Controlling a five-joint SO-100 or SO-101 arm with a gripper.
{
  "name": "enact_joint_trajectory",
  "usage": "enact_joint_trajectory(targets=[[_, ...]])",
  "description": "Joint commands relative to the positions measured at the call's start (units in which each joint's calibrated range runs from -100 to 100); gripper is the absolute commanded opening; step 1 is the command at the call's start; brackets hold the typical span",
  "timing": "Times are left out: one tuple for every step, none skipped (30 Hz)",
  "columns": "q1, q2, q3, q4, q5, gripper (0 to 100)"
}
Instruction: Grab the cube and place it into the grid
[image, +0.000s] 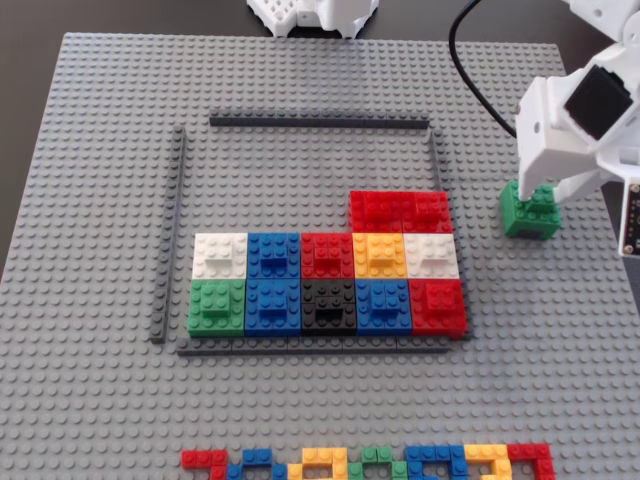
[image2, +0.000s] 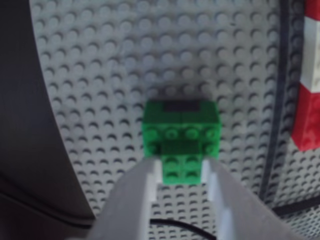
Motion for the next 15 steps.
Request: enact_joint_trajectory(targets=[[0.8, -4.6, -1.3, 0.7, 0.3, 7], [1.0, -5.2, -1.3, 0.8, 0.3, 6], [1.0, -6.0, -1.3, 0.9, 0.4, 6], [1.2, -6.7, -1.2, 0.9, 0.5, 6], [1.3, -7.7, -1.0, 1.0, 0.6, 6], [1.5, -8.6, -0.7, 1.0, 0.7, 6], [1.6, -9.9, -0.3, 1.1, 1.0, 5], [1.8, -11.1, 0.4, 1.1, 1.2, 5], [2.1, -12.7, 1.1, 1.1, 1.5, 4], [2.2, -14.1, 1.9, 1.1, 1.8, 4], [2.5, -15.8, 2.9, 1.1, 2.1, 4], [2.7, -17.5, 3.8, 1.1, 2.4, 4], [3.0, -19.4, 4.8, 1.1, 2.7, 4], [3.1, -21.2, 5.8, 1.1, 2.9, 4], [3.3, -23.3, 7.0, 1.1, 3.2, 4]])
